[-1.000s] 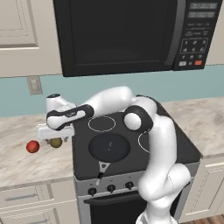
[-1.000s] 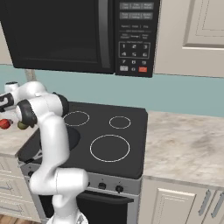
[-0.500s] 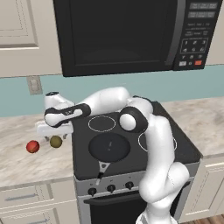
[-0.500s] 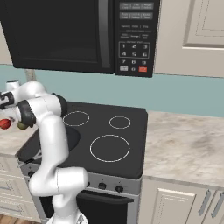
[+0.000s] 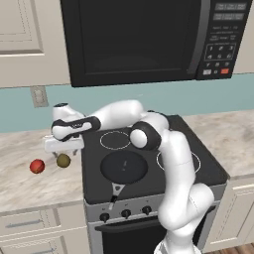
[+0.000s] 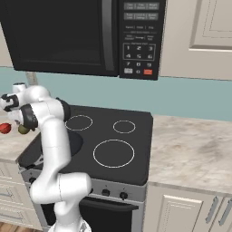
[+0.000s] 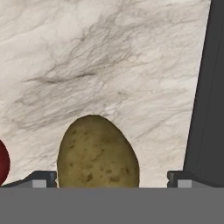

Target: Put the potato and onion in the pan. Then turn on the front left burner and set the heat to medium.

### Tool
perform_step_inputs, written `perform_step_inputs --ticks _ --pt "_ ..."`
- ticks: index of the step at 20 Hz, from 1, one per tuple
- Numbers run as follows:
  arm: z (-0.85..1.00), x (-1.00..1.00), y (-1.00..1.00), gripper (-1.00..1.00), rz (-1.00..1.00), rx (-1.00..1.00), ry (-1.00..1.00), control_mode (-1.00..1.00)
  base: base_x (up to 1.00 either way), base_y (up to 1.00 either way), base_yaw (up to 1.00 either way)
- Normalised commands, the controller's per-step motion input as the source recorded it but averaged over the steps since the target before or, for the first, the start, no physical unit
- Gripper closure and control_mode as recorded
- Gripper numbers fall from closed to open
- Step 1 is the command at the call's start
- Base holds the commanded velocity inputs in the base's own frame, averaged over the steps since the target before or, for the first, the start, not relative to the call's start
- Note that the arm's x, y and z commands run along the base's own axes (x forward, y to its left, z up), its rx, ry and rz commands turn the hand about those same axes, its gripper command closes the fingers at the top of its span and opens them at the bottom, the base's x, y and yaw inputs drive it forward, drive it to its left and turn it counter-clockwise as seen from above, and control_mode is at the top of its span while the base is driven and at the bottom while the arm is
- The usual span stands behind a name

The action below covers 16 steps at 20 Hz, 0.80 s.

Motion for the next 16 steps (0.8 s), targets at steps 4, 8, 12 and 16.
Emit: perform_step_inputs --ticks 4,8,12,16 --pt "-0.2 -0.21 0.06 -1.0 0.0 0.0 0.0 -1.0 0.0 0.0 0.0" --pt "-0.01 -0.14 0.07 -1.0 0.0 0.0 0.0 -1.0 0.0 0.0 0.0" --pt "-0.18 0.0 0.01 -1.0 0.0 0.0 0.0 -1.0 0.0 0.0 0.0" --pt "-0.42 0.0 0.0 -1.0 0.0 0.0 0.0 -1.0 0.0 0.0 0.0"
